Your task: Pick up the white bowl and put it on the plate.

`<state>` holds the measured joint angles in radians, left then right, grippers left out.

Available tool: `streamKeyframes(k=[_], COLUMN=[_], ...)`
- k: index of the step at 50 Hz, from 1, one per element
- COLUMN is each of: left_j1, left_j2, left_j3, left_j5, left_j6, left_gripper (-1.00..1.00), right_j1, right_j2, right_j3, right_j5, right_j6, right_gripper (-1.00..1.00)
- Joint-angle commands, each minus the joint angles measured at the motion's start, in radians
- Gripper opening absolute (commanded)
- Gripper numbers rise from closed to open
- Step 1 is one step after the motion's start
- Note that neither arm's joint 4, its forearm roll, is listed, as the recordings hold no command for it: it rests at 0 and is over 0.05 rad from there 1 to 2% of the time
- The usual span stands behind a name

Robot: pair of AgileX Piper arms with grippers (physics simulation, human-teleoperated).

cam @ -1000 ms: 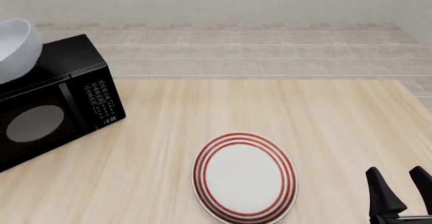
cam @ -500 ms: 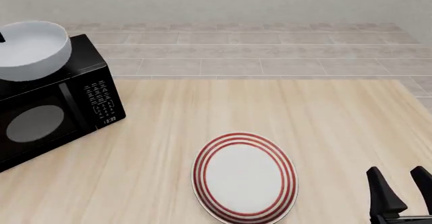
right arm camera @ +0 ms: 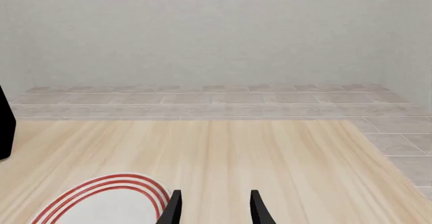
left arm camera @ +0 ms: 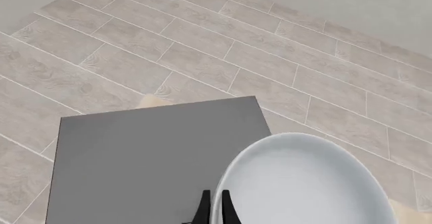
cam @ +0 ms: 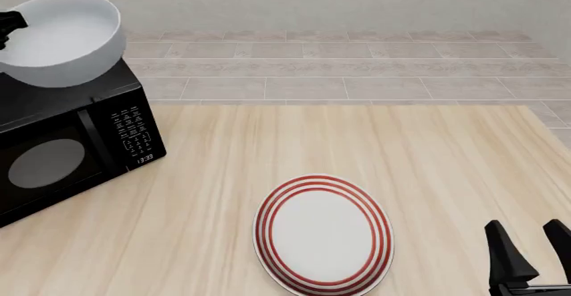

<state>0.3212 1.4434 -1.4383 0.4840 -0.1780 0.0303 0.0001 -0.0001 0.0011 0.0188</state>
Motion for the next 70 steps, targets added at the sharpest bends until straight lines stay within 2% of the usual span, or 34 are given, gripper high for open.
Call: streamKeyframes(k=[1, 11, 14, 22, 25, 32, 40, 57, 70], left_j1=[-0.106, -0.23, -0.241, -0.337, -0.397, -0.443, -0.555, -0.685, -0.752], left_j2=[-0.134, -0.299, -0.322, -0.399, -0.399, -0.41, -0.424, -0.318, -0.146], left_j3=[0.055, 0.181, 0.201, 0.3, 0.337, 0.409, 0.518, 0.589, 0.603], left_j5=[0.018, 0.009, 0.008, -0.021, -0.038, -0.08, -0.151, -0.262, -0.38], left_j6=[-0.003, 0.042, 0.052, 0.094, 0.11, 0.147, 0.183, 0.188, 0.196], left_gripper=[-1.0, -1.0, -1.0, -1.0, -1.0, -1.0, -1.0, -1.0, -1.0], right_j1=[-0.001, -0.001, -0.003, -0.005, -0.004, -0.005, -0.003, -0.01, -0.014], right_j2=[0.0, 0.0, 0.0, 0.0, 0.0, 0.0, 0.0, 0.0, 0.0], right_j3=[0.0, 0.0, 0.0, 0.0, 0.0, 0.0, 0.0, 0.0, 0.0], right_j5=[-0.002, -0.01, -0.012, -0.011, -0.009, -0.011, -0.009, -0.007, -0.006], right_j6=[-0.002, 0.007, 0.007, 0.013, 0.014, 0.019, 0.022, 0.024, 0.023], right_gripper=[1.0, 1.0, 1.0, 1.0, 1.0, 1.0, 1.0, 1.0, 1.0])
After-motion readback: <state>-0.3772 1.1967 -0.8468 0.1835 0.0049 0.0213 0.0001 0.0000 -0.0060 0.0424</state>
